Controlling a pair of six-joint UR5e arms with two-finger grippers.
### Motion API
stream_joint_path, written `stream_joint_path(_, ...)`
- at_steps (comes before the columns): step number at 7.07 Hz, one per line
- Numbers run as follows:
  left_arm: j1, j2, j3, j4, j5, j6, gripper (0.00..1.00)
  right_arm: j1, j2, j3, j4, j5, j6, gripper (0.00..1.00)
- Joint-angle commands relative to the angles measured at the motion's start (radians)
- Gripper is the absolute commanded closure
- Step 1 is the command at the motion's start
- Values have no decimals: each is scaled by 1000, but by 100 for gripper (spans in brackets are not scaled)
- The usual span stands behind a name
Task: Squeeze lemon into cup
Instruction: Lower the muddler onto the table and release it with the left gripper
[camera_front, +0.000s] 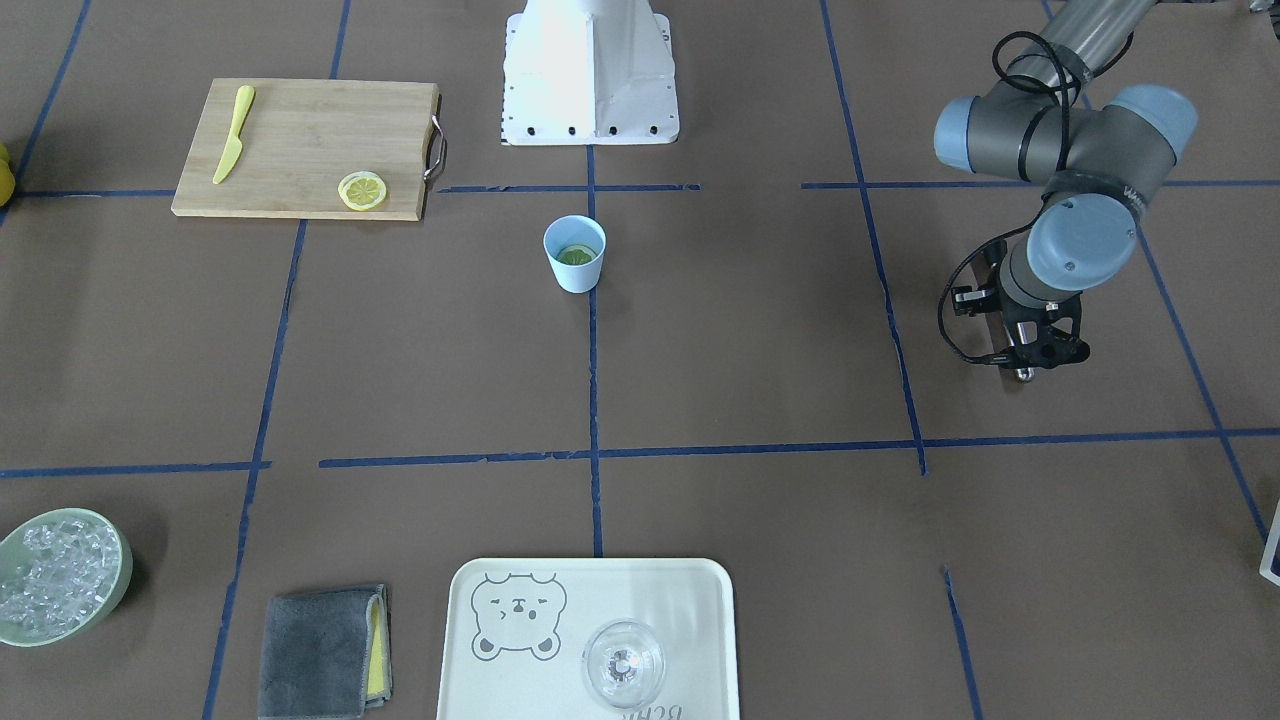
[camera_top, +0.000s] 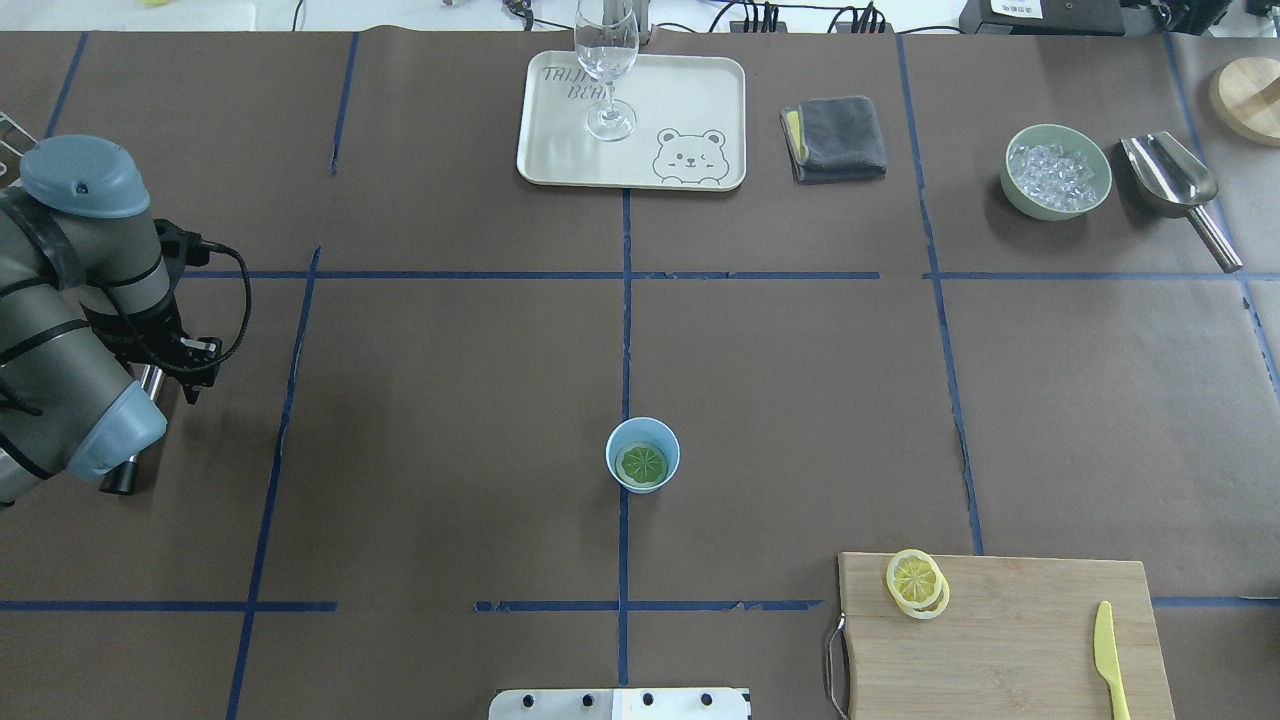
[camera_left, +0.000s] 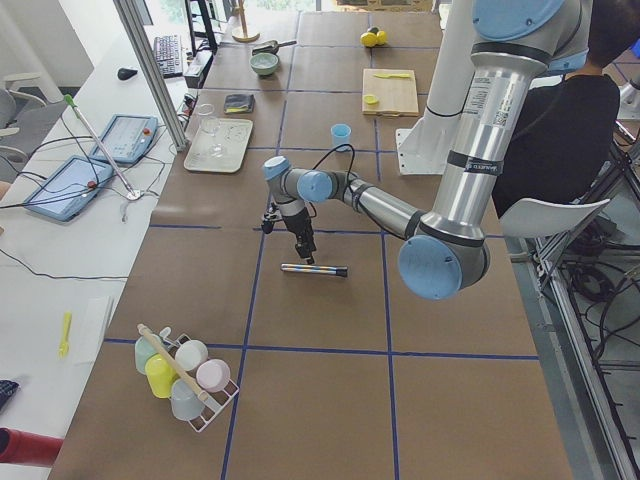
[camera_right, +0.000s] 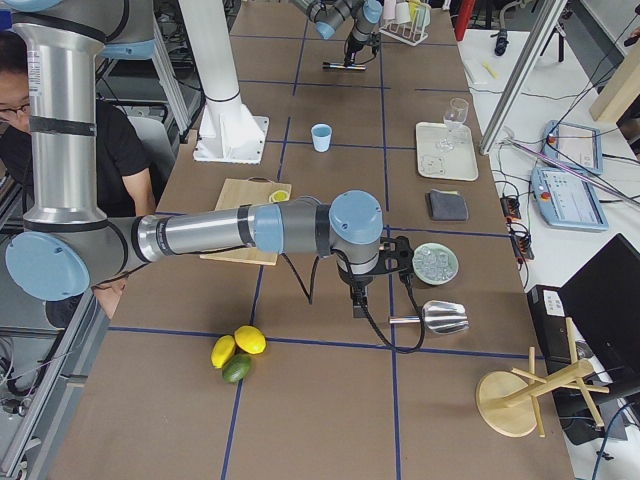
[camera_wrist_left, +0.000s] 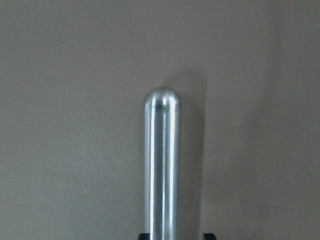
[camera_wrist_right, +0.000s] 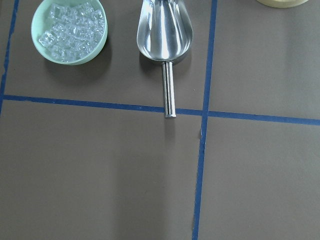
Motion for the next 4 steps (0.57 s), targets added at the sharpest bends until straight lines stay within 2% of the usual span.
stream_joint_path(1,-78,-18,-43,0,-3,0,0,0,0,-1,0,1,0,0)
stream_joint_path(4,-306,-60,-125,-12,-55,50,0,0,0,-4,0,9,0,0)
